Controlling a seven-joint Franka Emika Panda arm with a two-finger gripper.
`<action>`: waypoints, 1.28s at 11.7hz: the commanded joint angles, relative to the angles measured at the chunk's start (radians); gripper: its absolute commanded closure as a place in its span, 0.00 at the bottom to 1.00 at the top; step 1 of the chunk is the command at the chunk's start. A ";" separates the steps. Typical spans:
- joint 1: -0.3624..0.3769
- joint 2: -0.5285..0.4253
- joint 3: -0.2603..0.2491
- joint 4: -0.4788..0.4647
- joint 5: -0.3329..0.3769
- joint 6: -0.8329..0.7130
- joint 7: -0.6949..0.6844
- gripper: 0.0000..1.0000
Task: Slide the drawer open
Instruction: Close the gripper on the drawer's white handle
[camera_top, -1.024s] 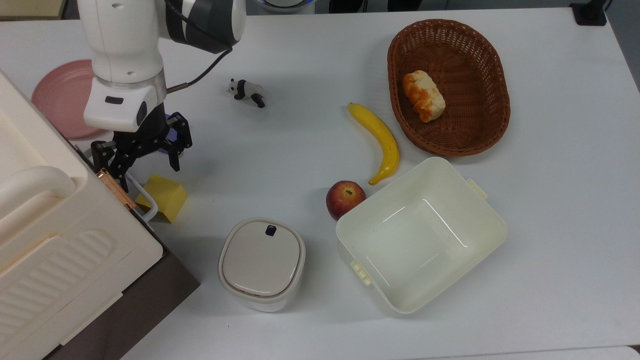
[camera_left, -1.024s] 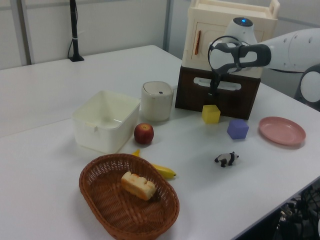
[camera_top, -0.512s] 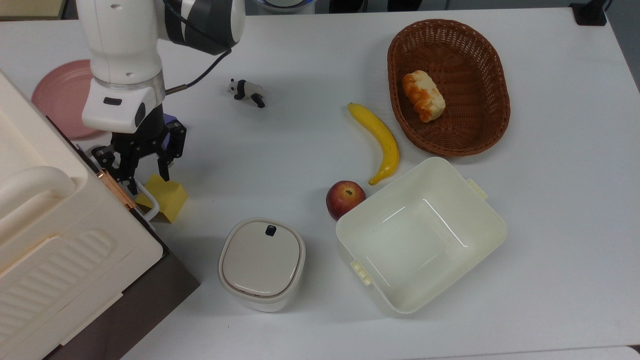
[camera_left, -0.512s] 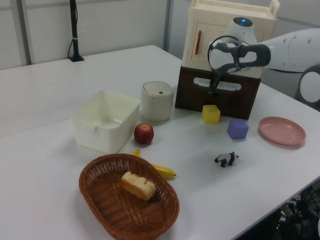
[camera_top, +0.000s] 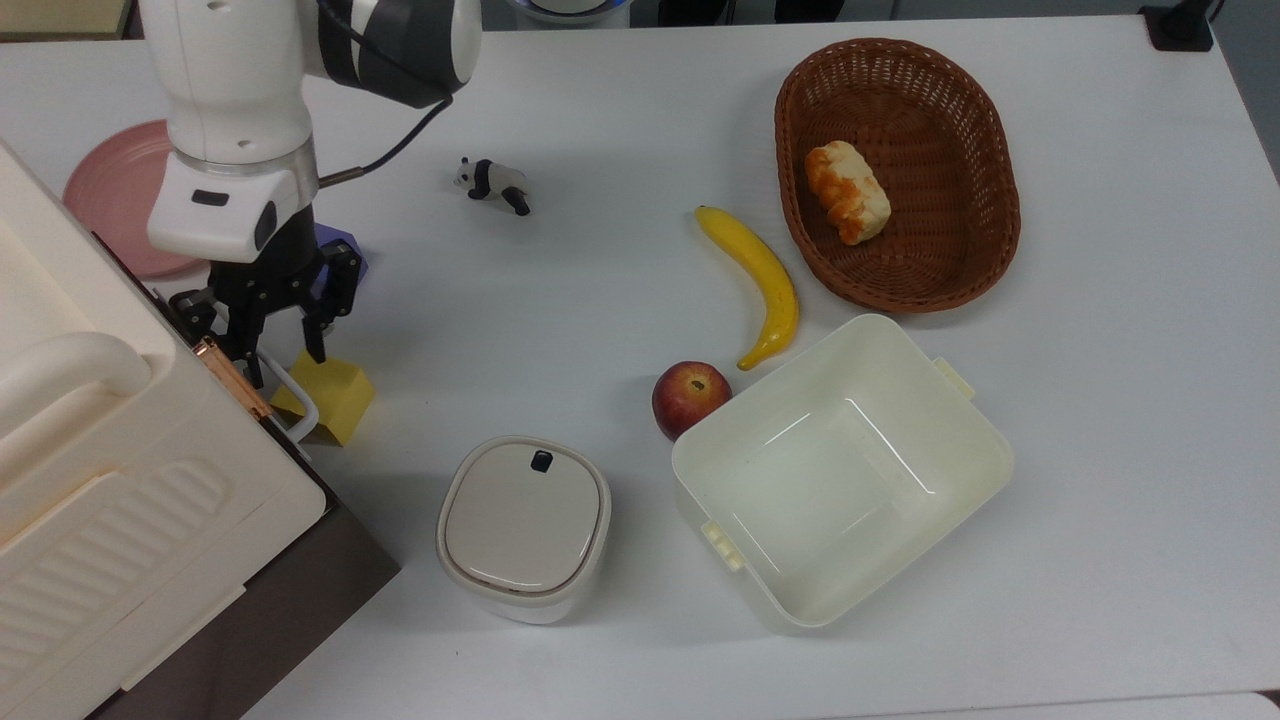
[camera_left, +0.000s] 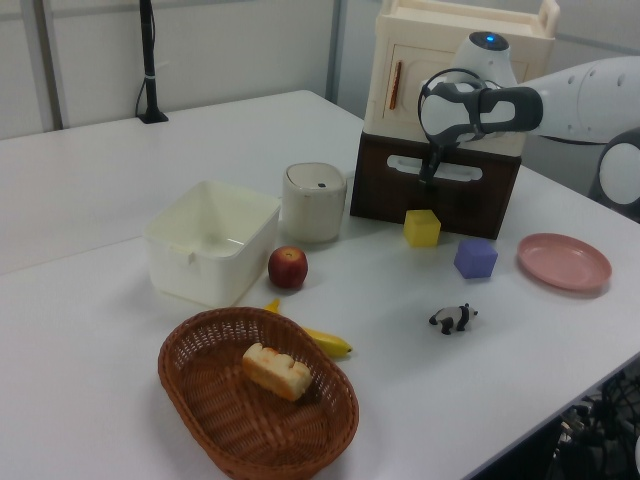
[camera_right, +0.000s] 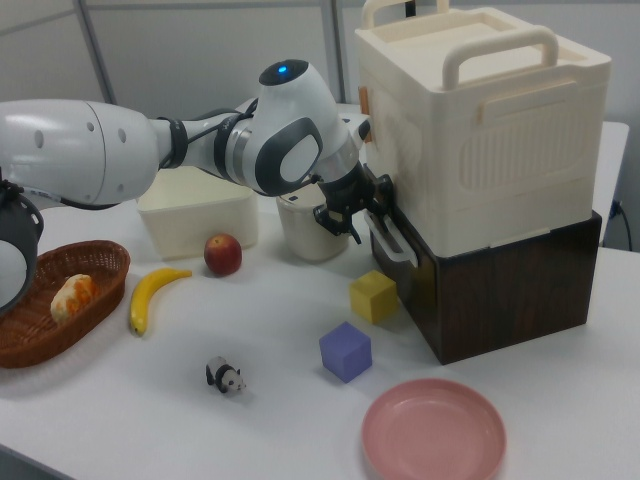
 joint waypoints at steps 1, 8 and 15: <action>-0.002 0.005 0.000 0.008 -0.007 0.017 -0.013 0.49; -0.008 0.005 0.000 0.017 -0.005 0.017 -0.007 0.54; -0.014 0.008 -0.001 0.022 -0.004 0.018 -0.014 0.61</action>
